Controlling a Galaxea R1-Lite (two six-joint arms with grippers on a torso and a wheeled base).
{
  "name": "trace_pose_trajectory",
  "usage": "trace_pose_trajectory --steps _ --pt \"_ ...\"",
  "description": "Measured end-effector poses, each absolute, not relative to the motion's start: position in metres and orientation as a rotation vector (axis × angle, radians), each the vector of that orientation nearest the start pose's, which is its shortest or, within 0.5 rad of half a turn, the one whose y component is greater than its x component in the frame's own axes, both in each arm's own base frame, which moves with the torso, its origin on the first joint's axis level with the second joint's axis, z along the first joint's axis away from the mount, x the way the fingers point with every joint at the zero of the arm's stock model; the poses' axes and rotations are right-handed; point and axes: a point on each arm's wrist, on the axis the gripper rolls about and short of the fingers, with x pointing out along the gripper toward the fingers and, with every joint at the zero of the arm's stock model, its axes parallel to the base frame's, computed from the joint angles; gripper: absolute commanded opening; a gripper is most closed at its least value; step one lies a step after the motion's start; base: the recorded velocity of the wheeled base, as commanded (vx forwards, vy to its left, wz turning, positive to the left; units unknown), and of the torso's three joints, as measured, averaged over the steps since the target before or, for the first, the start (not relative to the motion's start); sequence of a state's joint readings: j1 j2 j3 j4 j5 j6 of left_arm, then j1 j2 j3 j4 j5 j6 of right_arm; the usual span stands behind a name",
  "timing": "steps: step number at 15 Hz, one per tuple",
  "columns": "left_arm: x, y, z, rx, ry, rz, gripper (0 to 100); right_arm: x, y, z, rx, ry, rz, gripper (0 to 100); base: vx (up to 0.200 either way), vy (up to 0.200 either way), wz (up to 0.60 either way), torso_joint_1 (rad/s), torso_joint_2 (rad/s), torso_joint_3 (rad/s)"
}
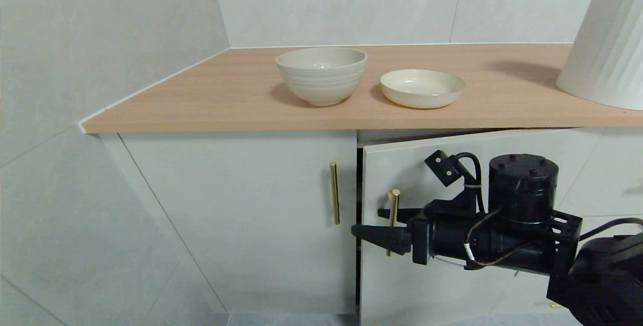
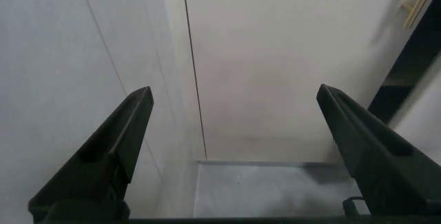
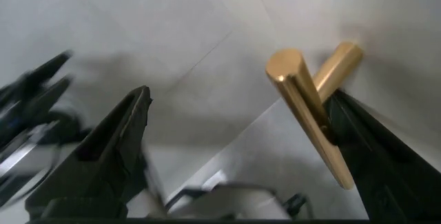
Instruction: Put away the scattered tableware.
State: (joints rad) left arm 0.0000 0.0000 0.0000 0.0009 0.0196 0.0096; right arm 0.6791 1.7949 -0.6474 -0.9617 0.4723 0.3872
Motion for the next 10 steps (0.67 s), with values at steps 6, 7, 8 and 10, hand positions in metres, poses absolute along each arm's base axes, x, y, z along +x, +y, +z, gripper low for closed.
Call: trace_pose_trajectory --steps 6,7,8,10 --pt "-0.023 0.000 0.075 0.000 0.001 0.020 100 0.192 0.175 0.152 0.325 0.434 1.167 100 0.000 0.000 0.00 0.000 0.00 0.000" --pt "-0.023 0.000 0.075 -0.001 0.001 0.020 100 0.187 0.172 0.153 0.325 0.436 1.176 100 0.000 0.000 0.00 0.000 0.00 0.000" --pt "-0.023 0.000 0.075 0.000 0.001 0.020 100 0.183 0.169 0.155 0.325 0.431 1.183 100 0.000 0.000 0.00 0.000 0.00 0.000" --pt "-0.023 0.000 0.075 0.007 0.000 0.019 100 0.177 0.165 0.157 0.325 0.423 1.187 100 0.000 0.000 0.00 0.000 0.00 0.000"
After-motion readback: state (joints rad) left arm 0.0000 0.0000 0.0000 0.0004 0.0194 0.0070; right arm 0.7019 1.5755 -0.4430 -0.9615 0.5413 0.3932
